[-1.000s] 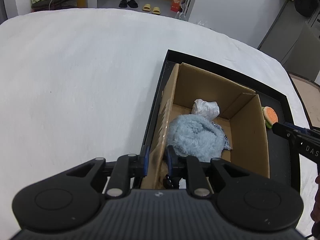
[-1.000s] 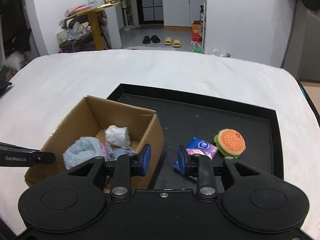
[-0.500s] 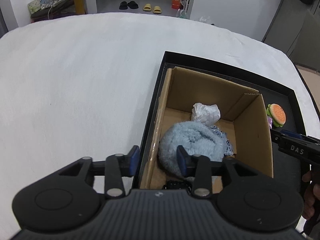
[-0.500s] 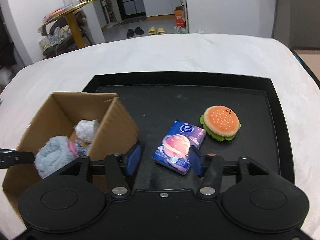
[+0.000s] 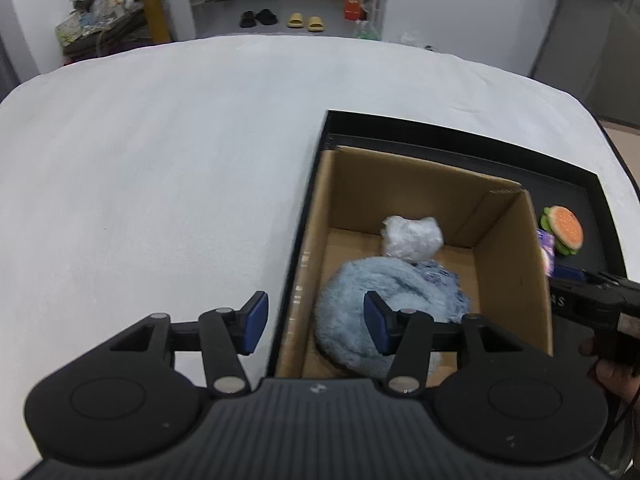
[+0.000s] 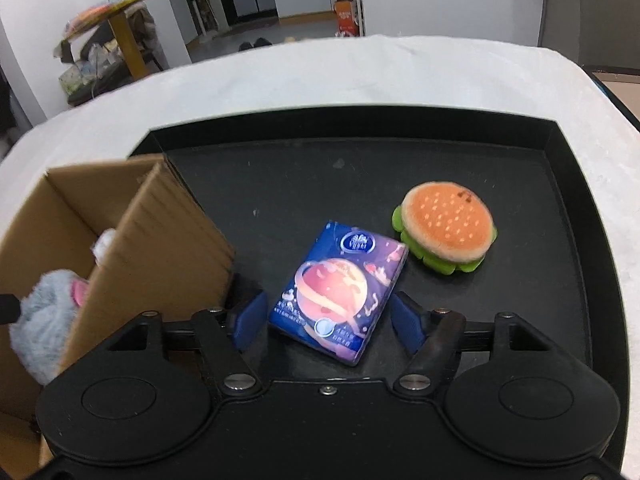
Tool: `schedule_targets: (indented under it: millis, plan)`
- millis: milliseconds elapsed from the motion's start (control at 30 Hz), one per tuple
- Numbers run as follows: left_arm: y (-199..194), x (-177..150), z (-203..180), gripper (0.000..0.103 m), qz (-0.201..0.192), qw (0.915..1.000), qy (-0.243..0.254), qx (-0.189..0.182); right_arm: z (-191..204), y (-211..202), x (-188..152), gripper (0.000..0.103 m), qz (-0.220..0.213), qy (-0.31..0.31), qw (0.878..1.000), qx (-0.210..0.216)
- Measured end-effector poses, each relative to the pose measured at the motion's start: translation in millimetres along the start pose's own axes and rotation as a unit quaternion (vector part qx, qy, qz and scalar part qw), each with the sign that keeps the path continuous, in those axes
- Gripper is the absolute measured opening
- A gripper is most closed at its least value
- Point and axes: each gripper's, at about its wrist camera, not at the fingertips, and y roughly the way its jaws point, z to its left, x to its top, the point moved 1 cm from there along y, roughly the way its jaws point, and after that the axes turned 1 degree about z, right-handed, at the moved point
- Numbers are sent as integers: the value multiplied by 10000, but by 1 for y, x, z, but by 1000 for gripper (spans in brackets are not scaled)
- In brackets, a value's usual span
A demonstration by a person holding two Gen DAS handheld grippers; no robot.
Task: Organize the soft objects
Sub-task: 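Move the right gripper to the purple tissue pack and grasp it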
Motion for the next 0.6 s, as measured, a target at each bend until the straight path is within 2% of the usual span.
schedule_targets:
  millis: [200, 600]
  plan:
    - [0, 0, 8, 52, 0, 9997, -183, 155, -2, -10, -9, 58, -25, -152, 9994, -321]
    - [-5, -8, -2, 52, -65, 9998, -104, 160, -25, -31, -37, 57, 64, -47, 9974, -723]
